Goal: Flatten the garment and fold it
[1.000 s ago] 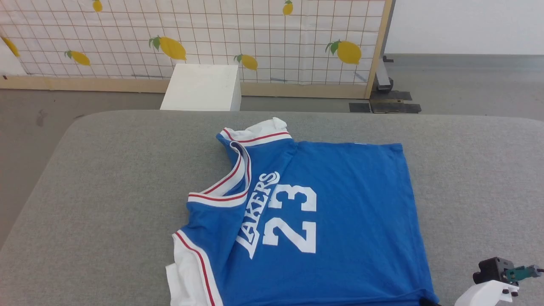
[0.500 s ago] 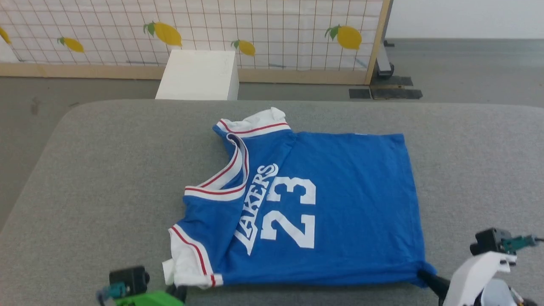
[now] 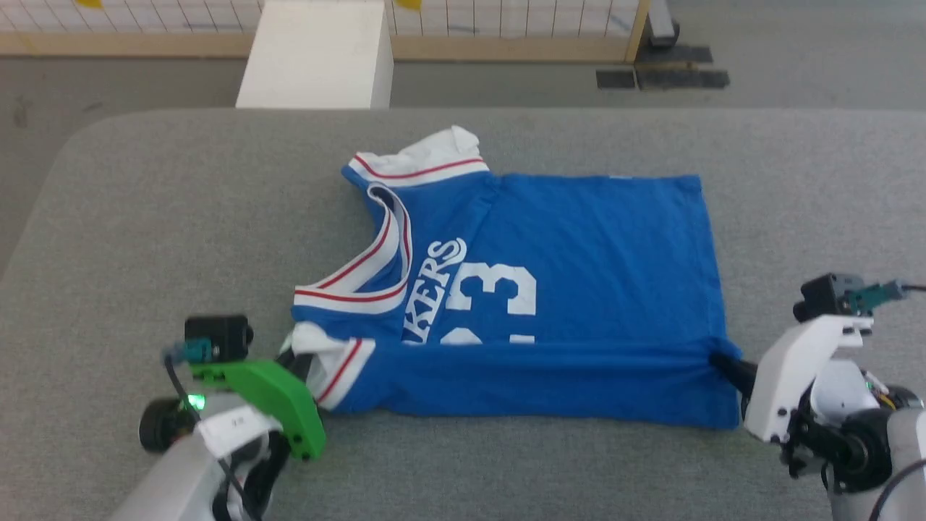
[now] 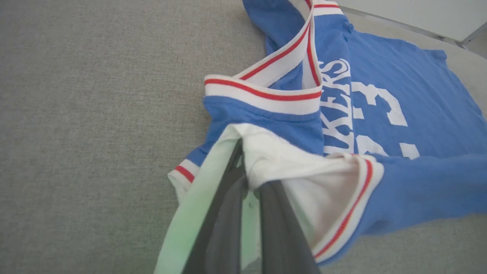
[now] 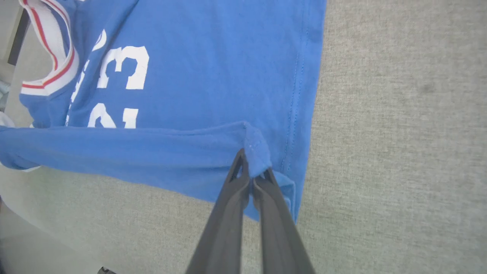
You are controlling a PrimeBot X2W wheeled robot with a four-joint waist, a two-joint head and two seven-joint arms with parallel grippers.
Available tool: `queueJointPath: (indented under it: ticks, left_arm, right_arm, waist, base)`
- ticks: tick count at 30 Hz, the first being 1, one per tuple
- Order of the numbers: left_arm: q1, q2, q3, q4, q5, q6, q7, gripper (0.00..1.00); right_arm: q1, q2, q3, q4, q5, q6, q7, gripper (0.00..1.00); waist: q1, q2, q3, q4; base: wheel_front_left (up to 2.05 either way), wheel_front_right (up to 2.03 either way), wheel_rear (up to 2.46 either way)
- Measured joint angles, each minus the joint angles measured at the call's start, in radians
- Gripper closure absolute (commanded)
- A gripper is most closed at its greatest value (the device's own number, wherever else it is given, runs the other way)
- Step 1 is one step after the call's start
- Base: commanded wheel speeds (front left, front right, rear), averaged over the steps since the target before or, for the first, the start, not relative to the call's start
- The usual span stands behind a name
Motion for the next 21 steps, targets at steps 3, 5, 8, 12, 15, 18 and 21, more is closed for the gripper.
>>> queueJointPath:
  ticks: [3, 5, 8, 12, 15, 18, 21]
  left_arm:
    - [-0.08, -0.007, -0.002, 0.057, 0.007, -0.022, 0.003, 1.0]
    - [-0.128, -0.017, -0.007, 0.095, 0.012, -0.038, 0.006, 1.0]
    - [-0.197, -0.034, -0.017, 0.164, 0.016, -0.062, 0.012, 1.0]
    - [-0.262, -0.05, -0.027, 0.238, 0.017, -0.086, 0.017, 1.0]
    - [-0.303, -0.062, -0.032, 0.291, 0.02, -0.105, 0.017, 1.0]
    - [-0.336, -0.067, -0.033, 0.327, 0.02, -0.118, 0.017, 1.0]
    - [-0.351, -0.071, -0.033, 0.358, 0.019, -0.126, 0.018, 1.0]
  right_arm:
    - [-0.055, 0.002, 0.001, 0.025, -0.022, 0.0, 0.005, 1.0]
    - [-0.087, 0.004, 0.002, 0.043, -0.04, 0.0, 0.013, 1.0]
    - [-0.133, 0.006, 0.008, 0.072, -0.069, 0.0, 0.023, 1.0]
    - [-0.185, 0.007, 0.025, 0.101, -0.091, 0.0, 0.04, 1.0]
    - [-0.22, 0.006, 0.034, 0.124, -0.109, 0.0, 0.058, 1.0]
    - [-0.25, 0.006, 0.039, 0.138, -0.123, 0.0, 0.087, 1.0]
    - [-0.268, 0.006, 0.048, 0.149, -0.133, 0.001, 0.115, 1.0]
  waist:
    - [0.0, 0.0, 0.038, -0.001]
    - [0.0, 0.0, 0.064, -0.001]
    - [0.0, 0.0, 0.105, -0.002]
    - [0.0001, 0.0, 0.151, -0.006]
    - [0.0001, 0.0, 0.183, -0.01]
    - [0.0001, 0.0, 0.203, -0.016]
    - [0.0001, 0.0, 0.21, -0.021]
  base:
    - [0.0, 0.0, 0.0]
    - [0.0, 0.0, 0.0]
    - [0.0, 0.0, 0.0]
    - [0.0, 0.0, 0.0]
    - [0.0, 0.0, 0.0]
    - [0.0, 0.0, 0.0]
    - [0.0, 0.0, 0.0]
